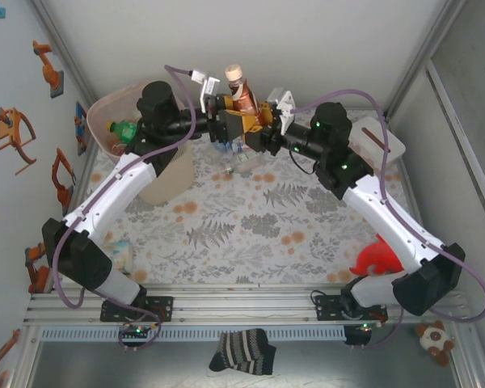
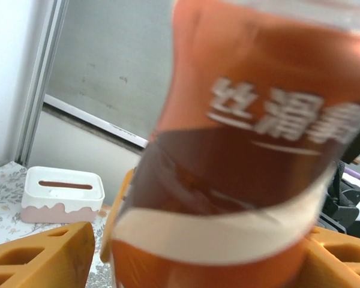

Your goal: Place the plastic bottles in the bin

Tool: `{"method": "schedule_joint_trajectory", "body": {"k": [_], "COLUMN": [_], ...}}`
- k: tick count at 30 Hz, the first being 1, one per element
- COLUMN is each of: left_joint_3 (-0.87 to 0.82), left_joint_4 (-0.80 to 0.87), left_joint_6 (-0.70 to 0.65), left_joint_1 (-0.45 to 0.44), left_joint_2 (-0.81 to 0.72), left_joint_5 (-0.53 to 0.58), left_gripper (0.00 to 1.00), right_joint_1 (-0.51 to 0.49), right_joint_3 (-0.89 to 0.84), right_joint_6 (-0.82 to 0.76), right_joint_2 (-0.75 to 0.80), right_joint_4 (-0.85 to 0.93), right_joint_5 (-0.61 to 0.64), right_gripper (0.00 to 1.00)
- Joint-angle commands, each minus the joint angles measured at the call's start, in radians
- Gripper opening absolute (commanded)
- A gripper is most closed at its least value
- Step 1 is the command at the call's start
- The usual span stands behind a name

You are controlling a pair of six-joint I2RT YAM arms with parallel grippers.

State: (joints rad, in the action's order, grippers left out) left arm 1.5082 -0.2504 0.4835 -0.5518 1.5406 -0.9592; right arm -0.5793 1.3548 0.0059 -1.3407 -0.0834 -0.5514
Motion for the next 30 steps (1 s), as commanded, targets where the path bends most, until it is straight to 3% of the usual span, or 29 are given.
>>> {"method": "schedule_joint_trajectory", "body": {"k": [1,7,13,22,30], "left_joint_3": [0.022,0.033,0.038,0.04,0.037], "left_joint_4": [-0.025,-0.004,0.009,0.038,0.031], "left_joint_6": [-0.012,-0.025,-0.029,-0.022,-0.021], "left_joint_1": [-0.015,-0.022,-0.028,-0.035,-0.039], "left_joint_2": [0.001,0.008,0.022,0.047,0.056], "left_joint_5": [-0.011,-0.012,-0.022,-0.024,-0.026], "left_gripper": [0.76,0.74,0.6,0.65,0.56], "right_joint_1": [-0.004,-0.004,-0.005,-0.005,-0.004], "right_joint_3": [0.006,0.018,0.02,0.043,0.032], "right_joint_6": [0.014,0.002,-0.009,-0.058,-0.07], "right_joint_2": [0.02,0.005,0.009,-0.002,0.004], "right_joint_4": [-0.022,0.002,0.028,0.127,0.136], "right_joint_5": [-0.047,-0.048,-0.016,0.076,0.066], "right_gripper": [0.45,0.44,0.44,0.44,0.44]}}
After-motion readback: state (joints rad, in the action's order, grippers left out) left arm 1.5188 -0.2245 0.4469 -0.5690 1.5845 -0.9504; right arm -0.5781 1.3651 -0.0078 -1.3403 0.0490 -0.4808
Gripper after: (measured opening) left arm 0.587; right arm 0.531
